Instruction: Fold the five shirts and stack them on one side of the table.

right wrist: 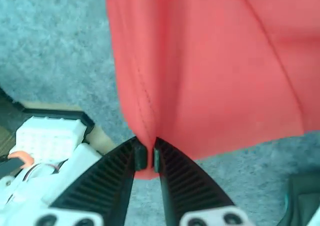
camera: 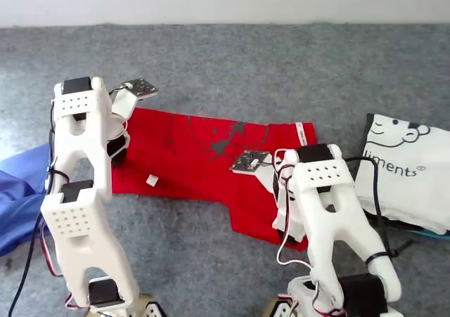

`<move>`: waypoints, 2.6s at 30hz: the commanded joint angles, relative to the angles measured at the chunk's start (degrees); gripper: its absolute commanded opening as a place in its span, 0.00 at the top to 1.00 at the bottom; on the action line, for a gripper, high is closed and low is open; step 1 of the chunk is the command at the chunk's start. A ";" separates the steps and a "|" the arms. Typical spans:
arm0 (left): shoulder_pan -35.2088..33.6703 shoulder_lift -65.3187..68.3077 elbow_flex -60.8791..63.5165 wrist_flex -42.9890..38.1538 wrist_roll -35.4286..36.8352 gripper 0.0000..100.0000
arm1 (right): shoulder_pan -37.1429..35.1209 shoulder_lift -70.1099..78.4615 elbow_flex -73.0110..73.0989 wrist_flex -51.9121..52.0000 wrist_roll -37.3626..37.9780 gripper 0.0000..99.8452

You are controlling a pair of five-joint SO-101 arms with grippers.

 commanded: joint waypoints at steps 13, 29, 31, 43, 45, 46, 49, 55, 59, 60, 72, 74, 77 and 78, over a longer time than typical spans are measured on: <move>-0.44 -10.64 9.01 1.23 -4.04 0.91 | -0.31 -2.42 -0.18 -1.71 -1.14 0.82; -3.16 -28.13 20.79 -4.22 1.58 0.91 | 7.43 -1.80 -14.77 -4.44 -1.23 0.80; -1.93 -27.16 21.49 -4.22 1.58 0.91 | 7.52 -1.80 -14.77 -4.79 -1.23 0.80; -0.18 -13.98 21.32 -13.10 1.67 0.86 | 7.52 -1.80 -14.77 -4.62 -10.20 0.80; 0.09 -12.75 20.09 -13.10 1.85 0.86 | 7.52 -1.80 -14.77 -4.62 -11.87 0.80; 0.26 -12.13 19.47 -13.10 1.85 0.86 | 7.52 -1.80 -14.77 -4.62 -12.48 0.80; 0.44 -10.02 17.19 -13.10 1.85 0.86 | 7.52 -1.80 -14.77 -4.62 -13.10 0.80; 0.44 -4.66 12.18 -12.84 1.93 0.89 | 7.52 -1.80 -14.77 -5.05 -13.10 0.80; 1.14 -1.93 10.77 -12.66 1.93 0.96 | 7.52 -1.80 -14.77 -5.14 -13.01 0.80; 1.32 -1.58 10.77 -12.66 1.93 0.97 | 7.52 -1.80 -14.77 -5.14 -12.92 0.80; 2.99 -10.90 10.68 -5.10 2.02 0.99 | 7.52 -1.80 -14.77 -5.14 -12.66 0.80; 3.34 -11.87 11.03 -2.81 1.85 0.99 | 7.52 -1.80 -14.77 -5.14 -12.66 0.80; 3.43 -11.87 11.12 -0.35 1.85 0.99 | 7.52 -1.80 -14.77 -5.23 -12.66 0.80; 3.43 -11.60 11.12 -0.18 1.85 0.99 | 7.52 -1.80 -14.77 -5.23 -12.66 0.80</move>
